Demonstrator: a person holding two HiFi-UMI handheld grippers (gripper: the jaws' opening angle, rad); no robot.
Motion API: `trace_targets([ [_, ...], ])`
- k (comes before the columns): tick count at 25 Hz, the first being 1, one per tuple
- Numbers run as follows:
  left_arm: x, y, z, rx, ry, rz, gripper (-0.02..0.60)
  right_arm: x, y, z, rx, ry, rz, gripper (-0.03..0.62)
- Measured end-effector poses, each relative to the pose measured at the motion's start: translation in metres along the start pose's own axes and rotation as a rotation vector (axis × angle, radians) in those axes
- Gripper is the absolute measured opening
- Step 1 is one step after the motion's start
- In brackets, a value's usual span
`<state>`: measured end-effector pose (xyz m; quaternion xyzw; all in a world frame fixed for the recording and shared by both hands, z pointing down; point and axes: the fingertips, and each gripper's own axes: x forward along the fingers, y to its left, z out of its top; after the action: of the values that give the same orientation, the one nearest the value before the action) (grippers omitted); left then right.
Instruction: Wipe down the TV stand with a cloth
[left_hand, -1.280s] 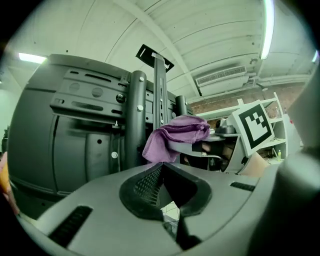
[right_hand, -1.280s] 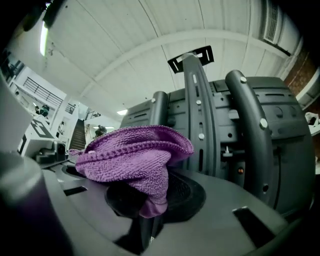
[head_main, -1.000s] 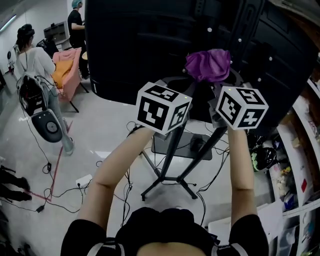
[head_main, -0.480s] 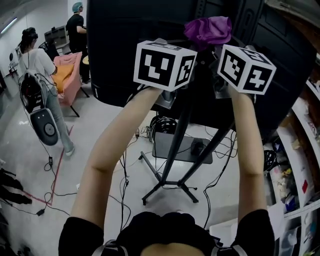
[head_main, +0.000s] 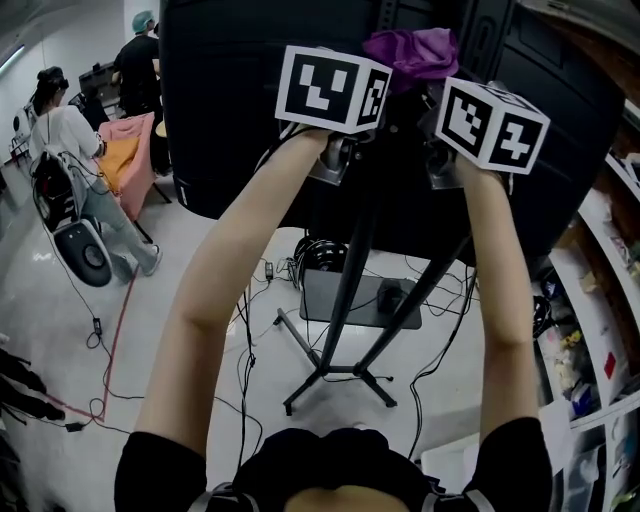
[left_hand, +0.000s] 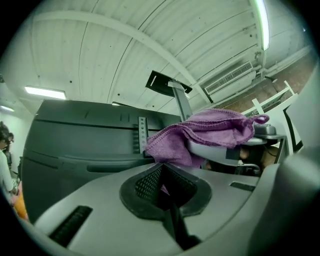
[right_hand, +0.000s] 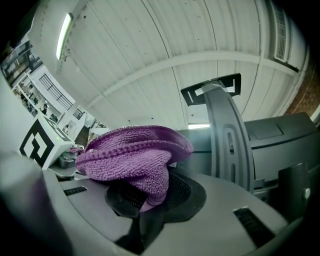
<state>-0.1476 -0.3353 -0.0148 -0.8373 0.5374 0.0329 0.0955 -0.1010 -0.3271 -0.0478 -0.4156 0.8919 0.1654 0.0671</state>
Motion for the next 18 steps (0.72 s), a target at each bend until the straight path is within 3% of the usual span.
trace_targets([
  [18,-0.004,-0.014,-0.044,0.009,0.063,-0.078,0.006,-0.025,0.001,-0.052,0.105,0.015,-0.006,0.064],
])
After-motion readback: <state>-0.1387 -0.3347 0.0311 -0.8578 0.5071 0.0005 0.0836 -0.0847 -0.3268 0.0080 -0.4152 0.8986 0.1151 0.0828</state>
